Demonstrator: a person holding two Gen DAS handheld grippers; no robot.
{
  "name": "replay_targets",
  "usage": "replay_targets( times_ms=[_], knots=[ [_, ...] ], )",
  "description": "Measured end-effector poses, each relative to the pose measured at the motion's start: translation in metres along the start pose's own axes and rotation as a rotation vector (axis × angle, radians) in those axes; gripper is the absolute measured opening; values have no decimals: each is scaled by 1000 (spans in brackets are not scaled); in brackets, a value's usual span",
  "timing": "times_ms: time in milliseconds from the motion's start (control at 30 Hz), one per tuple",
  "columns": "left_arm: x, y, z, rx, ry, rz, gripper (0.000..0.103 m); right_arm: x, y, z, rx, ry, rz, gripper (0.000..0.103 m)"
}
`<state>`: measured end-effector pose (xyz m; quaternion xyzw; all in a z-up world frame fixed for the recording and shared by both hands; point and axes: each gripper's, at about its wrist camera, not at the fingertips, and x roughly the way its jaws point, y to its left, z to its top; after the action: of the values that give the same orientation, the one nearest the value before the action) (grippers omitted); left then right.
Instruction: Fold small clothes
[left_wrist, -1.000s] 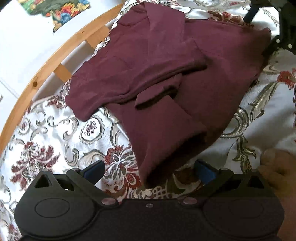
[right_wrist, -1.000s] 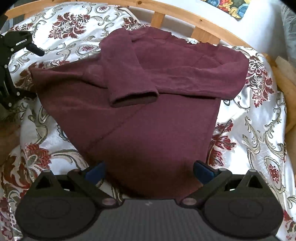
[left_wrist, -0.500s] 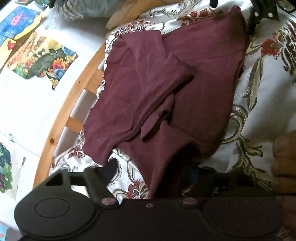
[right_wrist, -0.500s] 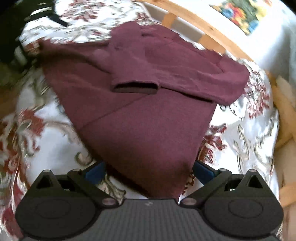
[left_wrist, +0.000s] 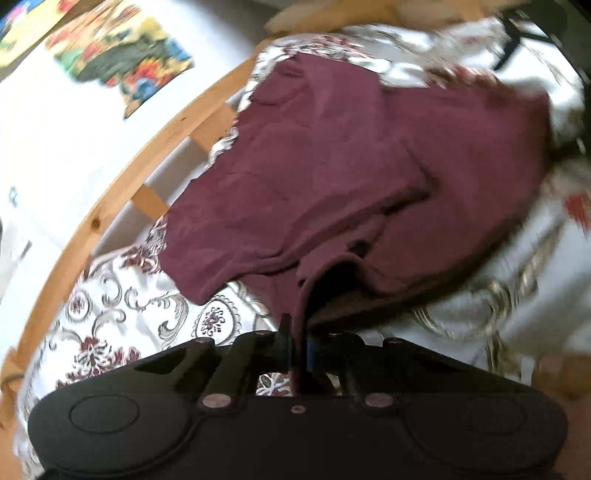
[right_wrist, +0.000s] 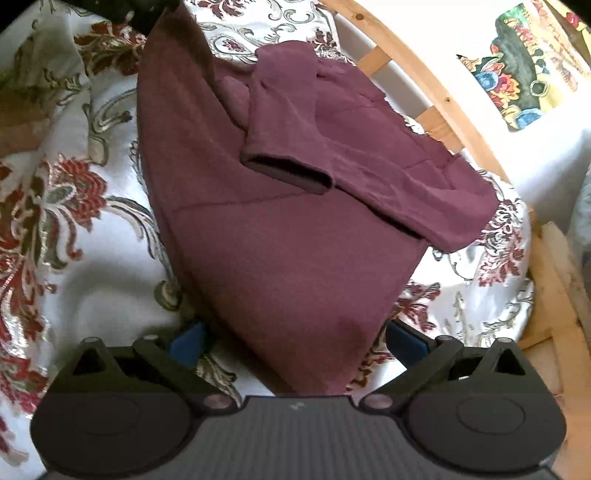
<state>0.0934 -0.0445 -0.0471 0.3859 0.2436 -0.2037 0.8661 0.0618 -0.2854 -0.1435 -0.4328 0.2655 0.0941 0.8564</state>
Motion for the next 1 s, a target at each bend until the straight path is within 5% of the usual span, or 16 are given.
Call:
replay_targets(
  times_ms=[100,167,267,333,433,667,1000],
  knots=[
    [-2,9,8,-55,7,-1,7,0,-1,-1,-5,-7,-32,102],
    [-4,15,10,-86,11,-8,7,-1,-3,0,3,-24,-44,93],
    [-8,18,9,-109,11,-11,7,-3,-7,2,27,-49,-35,60],
    [-13,17,5,-113,7,-12,6,-5,-11,4,51,-58,-40,23],
    [-25,15,0,-119,-13,-16,5,-7,-18,9,125,-95,-106,8],
    [-72,22,-11,-183,-87,-26,5,-64,-23,19,229,-139,-214,7],
    [-169,45,-42,-313,-114,-234,5,-194,15,27,299,-175,-234,7]
  ],
)
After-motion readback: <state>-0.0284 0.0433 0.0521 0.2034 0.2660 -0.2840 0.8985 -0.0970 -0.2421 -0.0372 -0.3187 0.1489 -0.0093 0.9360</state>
